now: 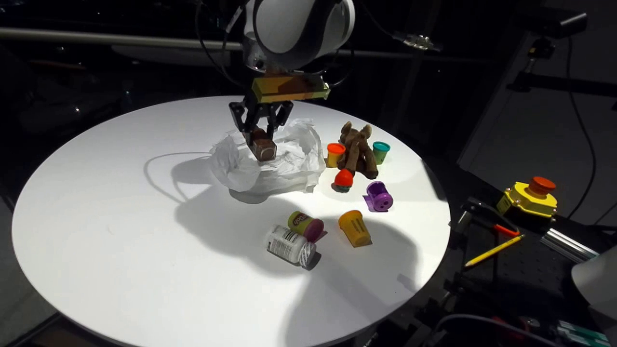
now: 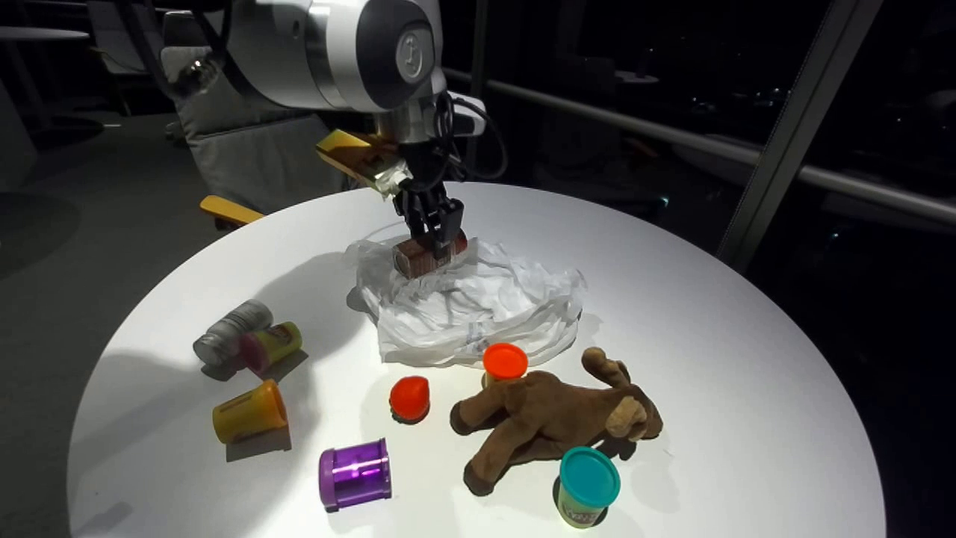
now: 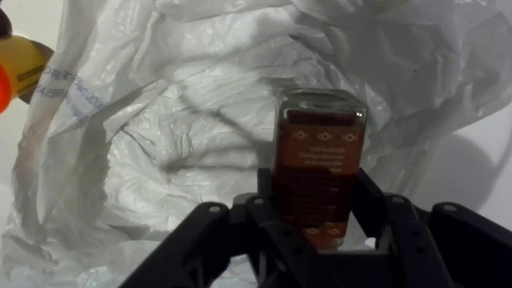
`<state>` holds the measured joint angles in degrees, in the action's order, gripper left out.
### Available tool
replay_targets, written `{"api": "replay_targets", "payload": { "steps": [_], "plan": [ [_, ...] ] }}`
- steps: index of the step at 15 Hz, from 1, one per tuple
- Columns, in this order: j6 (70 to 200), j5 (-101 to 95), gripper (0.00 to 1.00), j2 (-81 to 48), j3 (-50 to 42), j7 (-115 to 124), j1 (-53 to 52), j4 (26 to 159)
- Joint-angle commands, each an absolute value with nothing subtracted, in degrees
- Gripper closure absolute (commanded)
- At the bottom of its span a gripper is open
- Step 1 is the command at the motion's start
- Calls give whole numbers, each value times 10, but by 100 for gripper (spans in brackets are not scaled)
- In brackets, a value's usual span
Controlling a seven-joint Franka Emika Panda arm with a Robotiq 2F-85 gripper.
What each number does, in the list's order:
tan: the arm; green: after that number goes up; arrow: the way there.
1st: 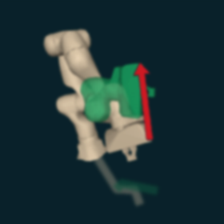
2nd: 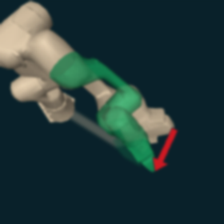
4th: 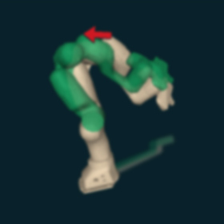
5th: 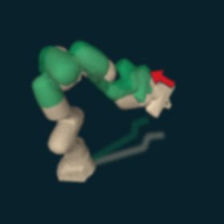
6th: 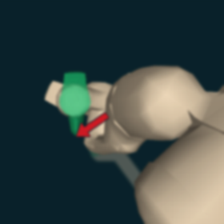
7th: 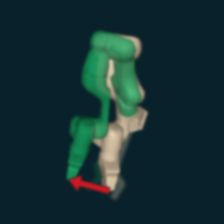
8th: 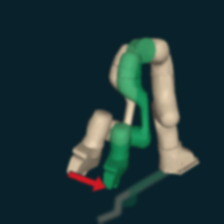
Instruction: Put all the objects on the table in the white plastic bag
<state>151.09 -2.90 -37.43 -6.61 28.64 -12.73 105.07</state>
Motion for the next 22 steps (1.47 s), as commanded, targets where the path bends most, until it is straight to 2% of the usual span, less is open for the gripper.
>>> {"api": "replay_targets", "payload": {
  "steps": [1, 2, 3, 5, 7, 8, 14, 22],
  "plan": [
    [1473, -19, 75, -422, -76, 308, -132, 990],
    [1465, -18, 75, -430, -77, 313, -132, 980],
    [1462, -16, 29, -429, -75, 314, -130, 979],
    [1463, -15, 20, -416, -73, 314, -128, 988],
    [1473, -18, 4, -381, -71, 311, -131, 1017],
    [1477, -22, 0, -359, -72, 311, -136, 1038],
    [1472, -27, 0, -254, -44, 301, -159, 1164],
    [1494, -84, 0, -274, -29, 338, -212, 1256]
  ]
}}
